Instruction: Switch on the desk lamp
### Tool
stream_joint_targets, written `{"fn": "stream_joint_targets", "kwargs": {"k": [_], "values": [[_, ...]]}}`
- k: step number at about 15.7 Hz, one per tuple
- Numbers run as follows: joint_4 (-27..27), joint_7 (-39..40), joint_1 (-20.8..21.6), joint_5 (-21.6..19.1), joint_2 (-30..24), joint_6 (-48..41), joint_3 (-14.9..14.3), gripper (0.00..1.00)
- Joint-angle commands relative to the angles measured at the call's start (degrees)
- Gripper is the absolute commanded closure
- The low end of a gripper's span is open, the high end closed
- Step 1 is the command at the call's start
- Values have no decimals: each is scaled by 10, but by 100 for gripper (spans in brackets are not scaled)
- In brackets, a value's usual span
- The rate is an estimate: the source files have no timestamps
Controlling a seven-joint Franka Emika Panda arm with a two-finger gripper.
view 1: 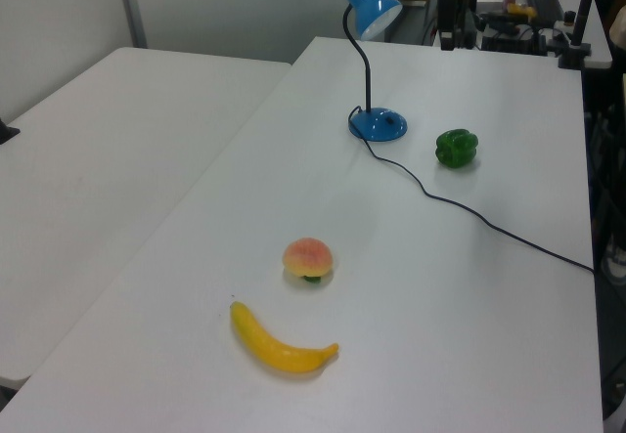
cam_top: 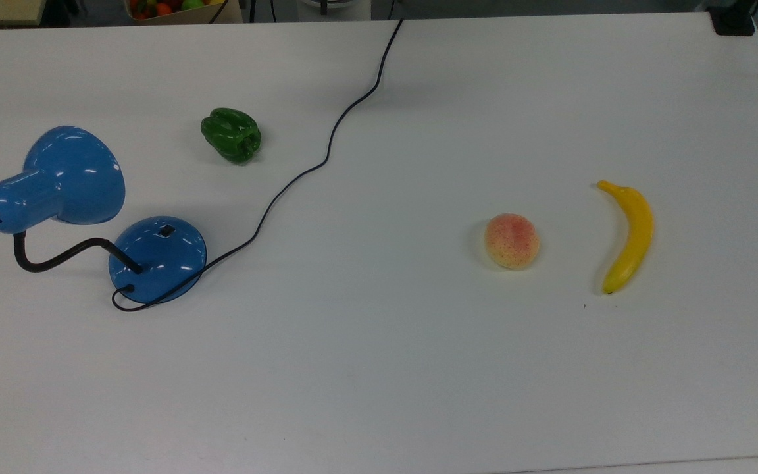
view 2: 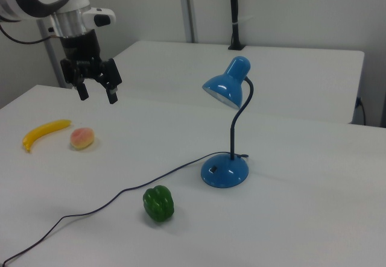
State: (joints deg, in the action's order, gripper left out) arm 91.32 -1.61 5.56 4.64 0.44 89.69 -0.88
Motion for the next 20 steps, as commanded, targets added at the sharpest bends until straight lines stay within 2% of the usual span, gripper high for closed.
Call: {"fn": "stream_joint_targets", "kwargs": {"k": [1, 2, 3, 5, 7, 8, 14, 20], "values": [[1, 10, 3, -6, 3, 14, -1, 0], [0, 11, 3, -6, 4, 14, -1, 0], [0, 13, 3, -5, 4, 14, -1, 8], [0, 13, 2, -5, 4, 14, -1, 43], [0, 13, 2, -5, 4, 13, -1, 85], [0, 13, 2, -5, 4, 13, -1, 99], [0, 13, 2, -3, 5, 14, -1, 100], [0, 13, -5, 8, 40, 18, -2, 100]]}}
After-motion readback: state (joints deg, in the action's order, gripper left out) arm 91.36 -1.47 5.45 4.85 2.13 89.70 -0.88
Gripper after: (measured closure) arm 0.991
